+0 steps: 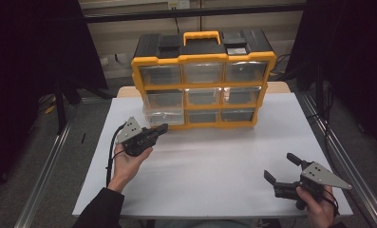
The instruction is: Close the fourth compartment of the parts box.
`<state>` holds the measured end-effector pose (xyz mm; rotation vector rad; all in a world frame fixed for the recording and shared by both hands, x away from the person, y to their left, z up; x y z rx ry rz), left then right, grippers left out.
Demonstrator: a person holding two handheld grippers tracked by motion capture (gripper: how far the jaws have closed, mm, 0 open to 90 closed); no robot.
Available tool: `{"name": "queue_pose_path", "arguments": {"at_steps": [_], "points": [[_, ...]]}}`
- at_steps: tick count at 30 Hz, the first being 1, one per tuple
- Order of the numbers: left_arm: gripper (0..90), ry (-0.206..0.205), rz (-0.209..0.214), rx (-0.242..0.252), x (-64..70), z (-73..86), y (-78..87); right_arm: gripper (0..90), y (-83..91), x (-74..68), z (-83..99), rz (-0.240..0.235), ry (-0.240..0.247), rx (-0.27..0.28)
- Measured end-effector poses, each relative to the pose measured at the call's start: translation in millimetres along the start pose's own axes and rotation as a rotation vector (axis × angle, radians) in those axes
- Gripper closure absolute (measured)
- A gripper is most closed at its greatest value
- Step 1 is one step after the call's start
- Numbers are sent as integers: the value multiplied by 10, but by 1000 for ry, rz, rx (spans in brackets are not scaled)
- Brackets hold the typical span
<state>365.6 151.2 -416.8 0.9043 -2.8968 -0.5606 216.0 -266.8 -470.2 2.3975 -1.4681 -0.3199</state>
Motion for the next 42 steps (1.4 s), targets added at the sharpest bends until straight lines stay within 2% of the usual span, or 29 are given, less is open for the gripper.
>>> {"name": "queue_pose_path", "arguments": {"at_steps": [1, 2, 3, 4, 5, 6, 7, 8, 11, 17, 18, 19, 20, 22, 24, 25, 30, 31, 32, 33, 34, 37, 38, 39, 40, 41, 42], "points": [[900, 8, 1, -1, -6, -4, 5, 4, -2, 1, 0, -2, -1, 2], [900, 8, -18, 1, -28, -15, 10, 4, -3, 2, 0, -1, -1, 1], [900, 26, -5, 16, -23, -26, 4, 4, -5, 0, -1, -1, 1, 2], [900, 7, -1, -9, -38, -31, 19, 4, -5, -4, -1, -3, 0, 0], [900, 7, -6, -9, -39, -38, 14, 4, -5, -5, -1, -3, 1, 0], [900, -2, -18, 2, -48, -44, 0, 4, -5, -5, -1, -4, 3, -1], [900, 16, -49, 2, -47, -50, -5, 4, -4, -5, -1, -4, 0, 1], [900, 22, -13, 3, -55, -55, -14, 4, -5, -2, -1, -3, 1, 1], [900, 3, -31, -5, -88, -49, -53, 4, -6, -2, -1, -3, 2, 2], [900, 9, -38, -18, -136, -26, -102, 4, -12, -6, -1, -6, 2, 3], [900, 34, -40, -6, -131, -24, -110, 4, -10, -8, -1, -7, 0, 2], [900, 37, -36, -3, -132, -17, -108, 4, -10, -7, -2, -7, -1, 3], [900, 16, -40, -17, -141, -10, -102, 4, -10, -7, -2, -7, 0, 4], [900, 35, -36, -12, -133, -4, -123, 4, -10, -8, -2, -7, -1, 3], [900, 32, -34, -17, -134, -4, -123, 4, -10, -10, -2, -8, 0, 3], [900, 10, -38, -27, -141, -5, -119, 4, -4, -9, -2, -6, 3, -1], [900, 7, -40, -20, -145, -11, -131, 4, -10, -10, -2, -7, 1, 2], [900, 22, -39, -13, -139, -15, -138, 4, -7, -8, -2, -8, 4, 0], [900, 16, -73, -30, -142, -13, -130, 4, -7, -8, -2, -8, 3, 0], [900, 22, -39, -18, -139, -14, -141, 4, -12, -9, -2, -6, 1, 4], [900, 13, -35, -25, -147, -16, -137, 4, -11, -9, -2, -7, 2, 3], [900, 17, -32, -22, -143, -19, -145, 4, -8, -8, -2, -5, 6, -2], [900, -3, -45, -24, -153, -17, -145, 4, -9, -9, -3, -5, 4, -1], [900, 6, -39, -24, -154, -11, -151, 4, -12, -9, -4, -3, 2, 1], [900, 14, -69, -34, -156, -10, -147, 4, -15, -9, -4, -3, 4, 1], [900, 5, -34, -26, -161, -13, -156, 4, -16, -9, -4, -3, 4, 0], [900, 0, -40, -27, -164, -18, -158, 4, -17, -10, -5, -3, 3, 1]]}}
Point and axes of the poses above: each handheld gripper's, and its own axes: y roughly backward along the jaws, z roughly out of its underside, x roughly to its right, the point moved 4 cm from there along -y, roughly forward along the jaws, and after that the axes turned 9 degrees about -x, right-handed, at the moved point
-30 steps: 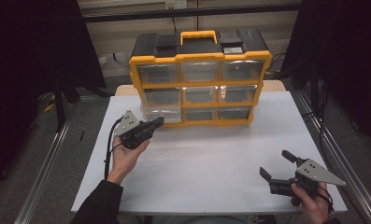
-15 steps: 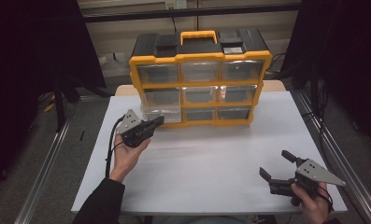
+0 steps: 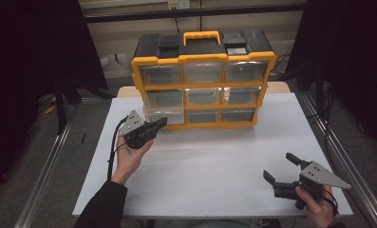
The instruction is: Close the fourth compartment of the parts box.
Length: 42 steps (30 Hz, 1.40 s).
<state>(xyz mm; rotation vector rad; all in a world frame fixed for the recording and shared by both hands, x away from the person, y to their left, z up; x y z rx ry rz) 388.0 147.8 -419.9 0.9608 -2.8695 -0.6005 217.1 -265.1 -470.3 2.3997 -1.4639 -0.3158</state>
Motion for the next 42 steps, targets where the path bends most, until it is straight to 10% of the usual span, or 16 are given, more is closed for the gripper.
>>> {"name": "queue_pose_path", "arguments": {"at_steps": [42], "points": [[900, -1, 2, -4, -48, -118, -202, 4, -4, 0, 0, -5, -2, -1]]}}
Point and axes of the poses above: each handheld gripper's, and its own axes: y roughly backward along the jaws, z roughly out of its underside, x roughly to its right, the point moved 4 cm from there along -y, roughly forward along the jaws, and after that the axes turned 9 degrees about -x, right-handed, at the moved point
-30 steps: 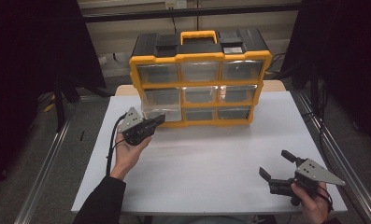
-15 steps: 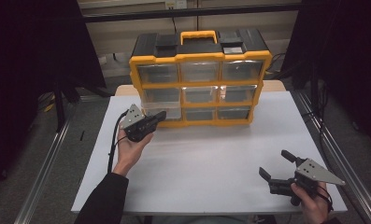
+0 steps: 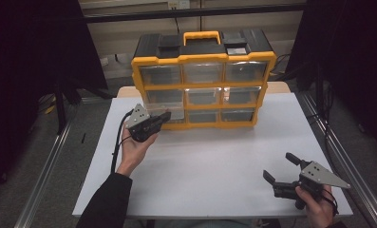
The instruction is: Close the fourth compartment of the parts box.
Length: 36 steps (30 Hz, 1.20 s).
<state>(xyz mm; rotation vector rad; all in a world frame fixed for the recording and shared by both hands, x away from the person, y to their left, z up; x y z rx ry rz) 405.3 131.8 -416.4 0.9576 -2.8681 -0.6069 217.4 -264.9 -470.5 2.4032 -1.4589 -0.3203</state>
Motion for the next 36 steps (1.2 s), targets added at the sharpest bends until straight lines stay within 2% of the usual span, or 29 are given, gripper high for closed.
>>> {"name": "queue_pose_path", "arguments": {"at_steps": [1, 2, 4, 5, 7, 8, 9, 12, 13, 14, 22, 27, 32, 36], "points": [[900, -6, -33, -9, -6, -2, 3, 4, 1, 0, 0, 0, 0, 0], [900, -8, -4, -2, -11, -2, -4, 4, 2, 0, 0, 0, 0, 1], [900, -15, -9, -5, -33, 3, -10, 4, 4, 1, 0, 1, 0, 1], [900, -2, -10, 5, -26, 2, -22, 4, 3, 1, 0, 1, 1, 2], [900, -4, -11, -2, -30, 0, -29, 4, 3, 0, -1, 0, 1, 2], [900, -4, -47, -12, -30, 0, -25, 4, 4, 0, -1, 1, 1, 2], [900, -8, -14, -3, -34, -3, -34, 4, 3, 1, 0, 1, 3, 2], [900, -16, -16, -6, -51, -10, -41, 4, 3, 1, 0, 1, 0, 1], [900, -4, -10, -4, -45, -14, -50, 4, 3, 1, -1, 2, 2, 2], [900, -16, -16, -13, -60, -18, -51, 4, 3, 2, -1, 2, 3, 2], [900, 4, -16, -12, -86, -39, -85, 4, 5, 1, -1, 1, 3, 3], [900, -10, -23, -18, -117, -52, -99, 4, 4, 2, -1, 2, 2, 3], [900, 7, -26, -11, -123, -62, -124, 4, 4, 0, -1, 1, 3, 3], [900, 4, -27, -11, -139, -69, -136, 4, 2, 1, 0, 0, 0, 1]]}}
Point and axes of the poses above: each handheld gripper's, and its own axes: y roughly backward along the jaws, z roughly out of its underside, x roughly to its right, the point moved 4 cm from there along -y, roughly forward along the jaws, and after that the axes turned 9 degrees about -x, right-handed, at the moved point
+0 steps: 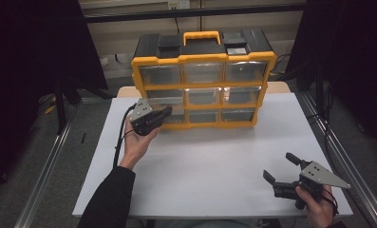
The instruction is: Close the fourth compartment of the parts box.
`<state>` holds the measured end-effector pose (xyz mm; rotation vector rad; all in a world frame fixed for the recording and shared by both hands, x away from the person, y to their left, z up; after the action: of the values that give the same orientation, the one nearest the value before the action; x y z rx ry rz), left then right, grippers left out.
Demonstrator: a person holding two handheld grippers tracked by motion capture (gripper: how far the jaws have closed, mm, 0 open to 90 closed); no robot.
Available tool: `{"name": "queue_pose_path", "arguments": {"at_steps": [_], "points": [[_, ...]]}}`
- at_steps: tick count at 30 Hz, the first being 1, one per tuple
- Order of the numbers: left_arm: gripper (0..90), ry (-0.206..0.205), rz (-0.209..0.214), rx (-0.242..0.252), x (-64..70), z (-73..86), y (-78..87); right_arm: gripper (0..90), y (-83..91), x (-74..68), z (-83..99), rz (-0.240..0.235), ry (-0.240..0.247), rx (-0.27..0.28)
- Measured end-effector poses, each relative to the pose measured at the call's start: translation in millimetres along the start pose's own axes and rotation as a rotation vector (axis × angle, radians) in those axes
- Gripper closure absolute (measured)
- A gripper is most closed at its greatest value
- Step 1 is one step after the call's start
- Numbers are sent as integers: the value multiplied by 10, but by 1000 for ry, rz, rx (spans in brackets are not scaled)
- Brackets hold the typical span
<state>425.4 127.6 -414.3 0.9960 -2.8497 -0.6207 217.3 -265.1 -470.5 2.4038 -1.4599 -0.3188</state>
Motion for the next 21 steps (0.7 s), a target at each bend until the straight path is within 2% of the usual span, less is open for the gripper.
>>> {"name": "queue_pose_path", "arguments": {"at_steps": [3, 4, 5, 6, 10, 11, 13, 16, 21], "points": [[900, 2, 1, -4, -5, 0, -5, 4, 1, 0, 0, 0, 0, 0], [900, 6, -38, -16, -6, 1, 1, 4, 0, 0, 0, 0, -1, 0], [900, -2, -5, -6, -13, 0, -10, 4, 0, 0, 0, 0, -1, 0], [900, -9, -1, -10, -21, -3, -12, 4, -1, 0, 0, 0, 0, 0], [900, -17, 4, -21, -29, -23, -27, 4, 0, 0, 0, 0, -1, 0], [900, -6, 6, -11, -25, -33, -34, 4, 0, 0, 0, 0, -1, 0], [900, -19, 0, -15, -44, -40, -38, 4, -1, 1, 0, 0, -1, 0], [900, -7, -5, -11, -48, -41, -54, 4, 1, 1, 0, 0, -2, 0], [900, -9, -4, -19, -66, -44, -62, 4, 0, 0, 0, 0, 0, 0]]}}
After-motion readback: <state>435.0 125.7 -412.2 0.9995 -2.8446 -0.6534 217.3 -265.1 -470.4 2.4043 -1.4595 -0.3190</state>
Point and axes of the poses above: each handheld gripper's, and its own axes: y roughly backward along the jaws, z roughly out of its underside, x roughly to its right, the point moved 4 cm from there along -y, roughly forward along the jaws, and after that the axes turned 9 degrees about -x, right-handed, at the moved point
